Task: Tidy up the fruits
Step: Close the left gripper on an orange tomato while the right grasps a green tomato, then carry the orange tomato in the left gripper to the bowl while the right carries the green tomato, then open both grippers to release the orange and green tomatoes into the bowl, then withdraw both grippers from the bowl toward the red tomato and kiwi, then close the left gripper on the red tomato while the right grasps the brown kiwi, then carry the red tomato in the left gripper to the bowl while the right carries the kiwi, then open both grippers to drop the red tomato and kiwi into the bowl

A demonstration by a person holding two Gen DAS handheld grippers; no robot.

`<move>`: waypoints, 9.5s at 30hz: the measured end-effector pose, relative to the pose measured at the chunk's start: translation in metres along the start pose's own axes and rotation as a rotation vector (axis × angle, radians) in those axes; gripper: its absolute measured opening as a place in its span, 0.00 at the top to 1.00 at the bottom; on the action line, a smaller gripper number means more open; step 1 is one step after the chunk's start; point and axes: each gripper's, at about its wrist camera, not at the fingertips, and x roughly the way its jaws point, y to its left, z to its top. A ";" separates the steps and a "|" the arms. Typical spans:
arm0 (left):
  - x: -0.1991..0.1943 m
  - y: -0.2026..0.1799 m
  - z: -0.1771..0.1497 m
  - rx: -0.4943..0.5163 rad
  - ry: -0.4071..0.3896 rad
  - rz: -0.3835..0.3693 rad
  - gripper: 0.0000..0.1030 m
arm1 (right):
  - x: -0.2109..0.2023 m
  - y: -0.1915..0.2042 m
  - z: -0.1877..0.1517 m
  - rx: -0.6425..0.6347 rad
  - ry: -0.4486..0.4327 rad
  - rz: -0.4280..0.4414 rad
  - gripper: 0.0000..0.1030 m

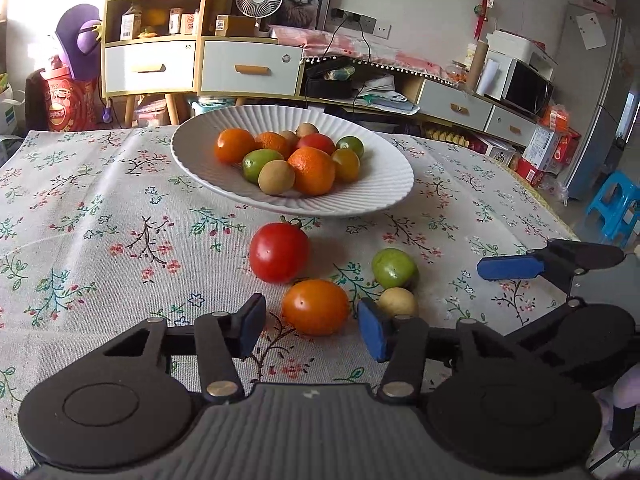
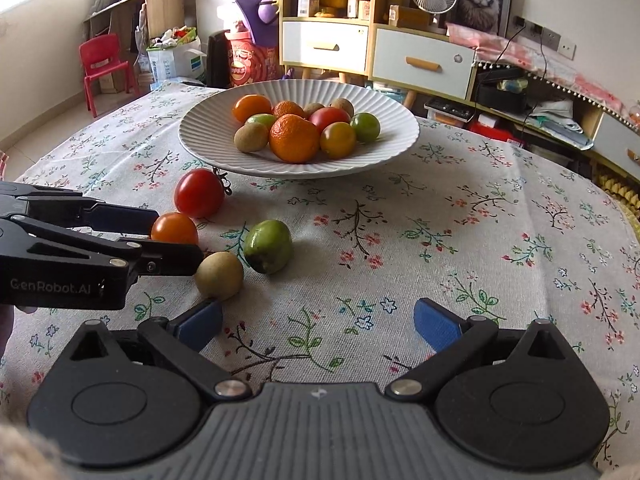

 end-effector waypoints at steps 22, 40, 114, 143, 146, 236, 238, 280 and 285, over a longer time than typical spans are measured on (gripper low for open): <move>-0.015 0.013 -0.001 -0.033 0.063 0.051 0.76 | 0.006 0.014 0.018 -0.053 -0.039 0.057 0.52; -0.026 0.003 0.013 -0.020 0.019 0.016 0.76 | -0.010 0.004 0.029 0.022 -0.071 0.097 0.77; -0.006 -0.013 0.047 0.045 -0.050 -0.043 0.24 | -0.011 -0.054 0.075 0.216 -0.131 0.023 0.32; -0.025 0.030 -0.017 0.122 0.064 0.132 0.08 | -0.020 0.009 0.010 0.136 -0.103 -0.002 0.01; -0.020 0.036 -0.017 0.117 0.071 0.135 0.09 | -0.014 0.018 0.007 0.103 -0.096 0.013 0.03; -0.010 0.007 0.063 0.143 -0.074 -0.036 0.74 | -0.008 -0.029 0.068 0.173 -0.180 0.071 0.76; 0.001 0.012 0.073 0.136 -0.072 -0.027 0.74 | -0.001 -0.036 0.075 0.183 -0.183 0.064 0.76; 0.082 0.056 0.133 -0.025 0.030 -0.054 0.56 | 0.071 -0.052 0.120 0.137 -0.067 0.055 0.62; 0.067 0.050 0.135 0.028 -0.005 -0.002 0.31 | 0.061 -0.054 0.124 0.150 -0.074 0.027 0.47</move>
